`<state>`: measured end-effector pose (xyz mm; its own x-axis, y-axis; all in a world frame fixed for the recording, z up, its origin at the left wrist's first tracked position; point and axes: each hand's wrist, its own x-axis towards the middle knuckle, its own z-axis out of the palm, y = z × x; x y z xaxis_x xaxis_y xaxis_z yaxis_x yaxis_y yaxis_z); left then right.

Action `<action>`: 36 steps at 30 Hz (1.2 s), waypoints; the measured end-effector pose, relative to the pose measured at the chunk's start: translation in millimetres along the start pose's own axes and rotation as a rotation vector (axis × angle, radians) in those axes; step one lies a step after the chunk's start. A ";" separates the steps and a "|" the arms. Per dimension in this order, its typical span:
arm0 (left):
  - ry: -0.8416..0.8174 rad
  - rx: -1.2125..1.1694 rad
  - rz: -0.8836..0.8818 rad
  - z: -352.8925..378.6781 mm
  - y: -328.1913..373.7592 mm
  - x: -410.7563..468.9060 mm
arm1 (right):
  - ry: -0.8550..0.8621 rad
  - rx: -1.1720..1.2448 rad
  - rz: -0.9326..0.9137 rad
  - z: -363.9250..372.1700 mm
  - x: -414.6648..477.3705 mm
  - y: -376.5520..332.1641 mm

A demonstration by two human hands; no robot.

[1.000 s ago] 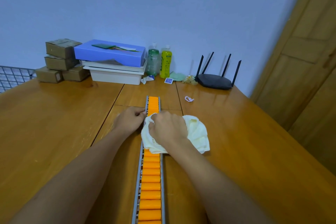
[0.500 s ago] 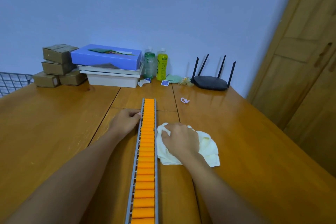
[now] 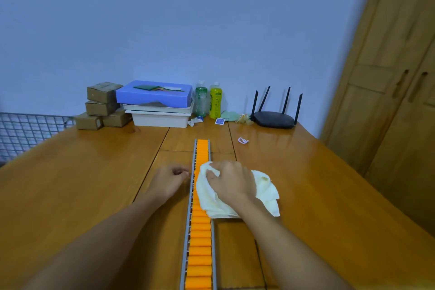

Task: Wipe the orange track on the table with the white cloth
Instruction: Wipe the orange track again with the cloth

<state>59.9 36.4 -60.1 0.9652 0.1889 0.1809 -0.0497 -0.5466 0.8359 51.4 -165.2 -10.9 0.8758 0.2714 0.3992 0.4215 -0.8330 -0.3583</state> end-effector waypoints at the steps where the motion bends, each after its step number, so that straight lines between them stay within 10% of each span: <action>1: -0.013 0.003 0.016 -1.1 4.3 -8.7 | -0.008 -0.027 -0.037 1.3 -4.4 -10.1; 36: 0.011 0.114 0.047 4.7 22.3 -119.9 | 0.009 -0.162 0.043 -38.3 -95.5 -7.6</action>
<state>-55.7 -2.3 -65.6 0.9596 0.1691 0.2247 -0.0650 -0.6440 0.7622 -44.5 -203.3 -14.0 0.8900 0.2300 0.3938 0.3393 -0.9110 -0.2347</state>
